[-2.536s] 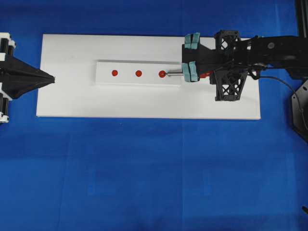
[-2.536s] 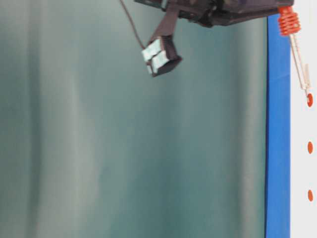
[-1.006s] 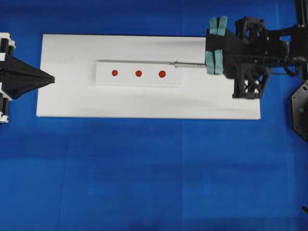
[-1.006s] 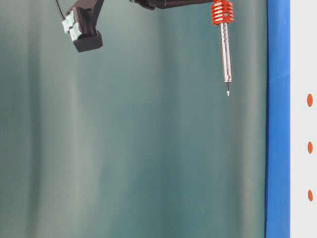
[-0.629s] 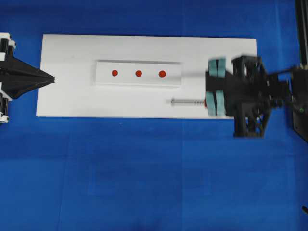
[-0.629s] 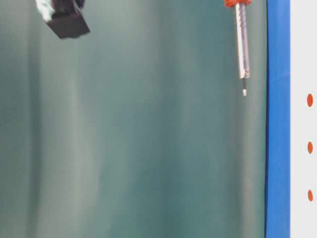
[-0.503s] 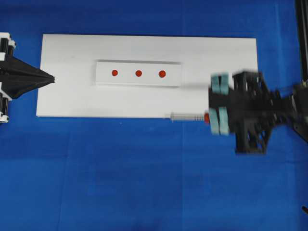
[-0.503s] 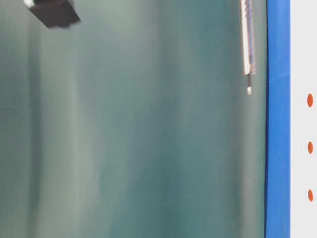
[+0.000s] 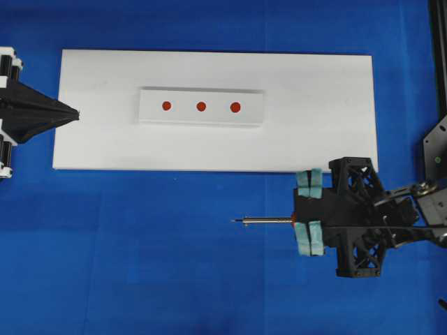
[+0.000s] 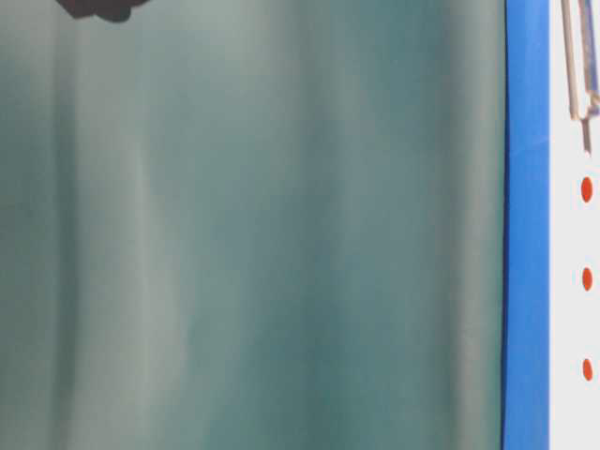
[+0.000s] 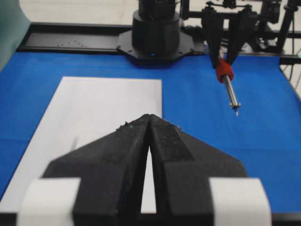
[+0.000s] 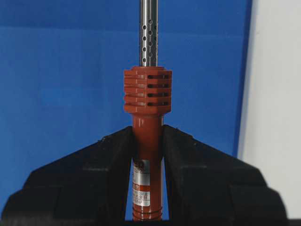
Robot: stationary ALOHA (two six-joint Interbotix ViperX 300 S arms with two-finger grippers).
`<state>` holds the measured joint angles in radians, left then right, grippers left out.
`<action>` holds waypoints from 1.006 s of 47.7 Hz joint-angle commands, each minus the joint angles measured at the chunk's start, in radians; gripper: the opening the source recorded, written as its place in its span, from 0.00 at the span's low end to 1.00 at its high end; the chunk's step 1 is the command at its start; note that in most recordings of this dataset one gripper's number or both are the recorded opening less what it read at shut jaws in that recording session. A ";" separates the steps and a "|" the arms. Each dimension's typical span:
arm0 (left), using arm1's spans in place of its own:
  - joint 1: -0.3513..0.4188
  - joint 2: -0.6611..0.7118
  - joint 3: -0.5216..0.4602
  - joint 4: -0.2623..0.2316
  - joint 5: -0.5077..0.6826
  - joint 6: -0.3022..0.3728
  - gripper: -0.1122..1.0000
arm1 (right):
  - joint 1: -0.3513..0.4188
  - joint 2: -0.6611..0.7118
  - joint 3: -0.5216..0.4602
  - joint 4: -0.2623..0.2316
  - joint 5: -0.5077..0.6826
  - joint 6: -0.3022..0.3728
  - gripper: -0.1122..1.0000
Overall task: Touch the tip of the soldering iron to the mark.
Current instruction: 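Carry the iron with the right gripper back down onto the blue table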
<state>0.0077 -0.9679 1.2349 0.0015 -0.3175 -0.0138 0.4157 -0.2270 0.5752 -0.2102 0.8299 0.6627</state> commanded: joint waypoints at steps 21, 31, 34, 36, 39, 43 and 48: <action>0.003 0.003 -0.011 0.000 -0.009 0.000 0.10 | -0.069 0.238 -0.255 -0.061 -0.072 -0.008 0.16; 0.002 0.003 -0.011 0.000 -0.009 0.000 0.10 | -0.083 0.344 -0.397 -0.061 -0.072 -0.014 0.16; 0.003 0.003 -0.011 0.000 -0.009 0.002 0.10 | -0.084 0.365 -0.428 -0.061 -0.072 -0.015 0.16; 0.003 0.002 -0.012 0.002 -0.009 0.003 0.10 | -0.087 0.380 -0.449 -0.061 -0.072 -0.014 0.16; 0.003 0.000 -0.012 0.000 -0.009 0.003 0.10 | -0.089 0.390 -0.463 -0.061 -0.072 -0.012 0.16; 0.003 -0.003 -0.012 0.000 -0.009 0.003 0.10 | -0.092 0.394 -0.465 -0.061 -0.071 -0.009 0.16; 0.003 -0.005 -0.011 0.002 -0.008 0.003 0.10 | -0.095 0.405 -0.462 -0.061 -0.083 -0.008 0.16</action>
<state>0.0077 -0.9756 1.2349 0.0015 -0.3175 -0.0123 0.3252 0.1902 0.1365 -0.2684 0.7609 0.6535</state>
